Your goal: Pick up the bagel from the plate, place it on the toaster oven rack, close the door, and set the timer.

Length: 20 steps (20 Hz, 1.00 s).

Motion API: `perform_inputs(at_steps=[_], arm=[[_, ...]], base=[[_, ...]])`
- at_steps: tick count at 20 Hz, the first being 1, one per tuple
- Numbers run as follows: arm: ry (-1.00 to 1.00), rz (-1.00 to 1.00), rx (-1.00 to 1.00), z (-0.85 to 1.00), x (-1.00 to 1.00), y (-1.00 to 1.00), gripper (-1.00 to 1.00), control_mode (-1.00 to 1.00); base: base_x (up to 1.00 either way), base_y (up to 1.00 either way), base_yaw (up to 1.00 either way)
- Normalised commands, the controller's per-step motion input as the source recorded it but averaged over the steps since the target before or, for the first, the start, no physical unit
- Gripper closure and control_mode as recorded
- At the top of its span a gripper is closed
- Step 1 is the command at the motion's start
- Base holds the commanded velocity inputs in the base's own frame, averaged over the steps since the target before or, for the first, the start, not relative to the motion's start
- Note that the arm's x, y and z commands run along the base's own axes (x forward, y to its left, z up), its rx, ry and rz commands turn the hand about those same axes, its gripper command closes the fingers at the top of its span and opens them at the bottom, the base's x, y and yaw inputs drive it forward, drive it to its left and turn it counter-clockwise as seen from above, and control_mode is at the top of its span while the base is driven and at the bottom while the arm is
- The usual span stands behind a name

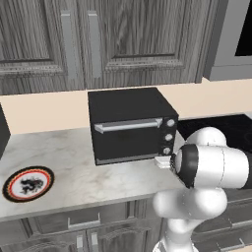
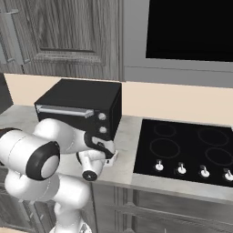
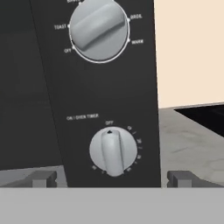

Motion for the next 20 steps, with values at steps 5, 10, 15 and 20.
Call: perform_inputs(at_steps=[5, 10, 15, 20], arm=[[0.0, -0.06, 0.0, 0.14, 0.08, -0.02, -1.0, -1.0], [-0.02, -0.04, 0.0, 0.12, 0.0, 0.0, -1.0, -1.0], [0.0, -0.02, 0.0, 0.01, 0.12, -0.02, -1.0, -1.0], [0.0, 0.0, 0.0, 0.0, 0.14, -0.28, -1.0, -1.0]], base=[[0.0, 0.0, 0.0], [0.0, 0.0, 0.0], [0.0, 0.0, 0.0], [0.0, 0.0, 0.0]])
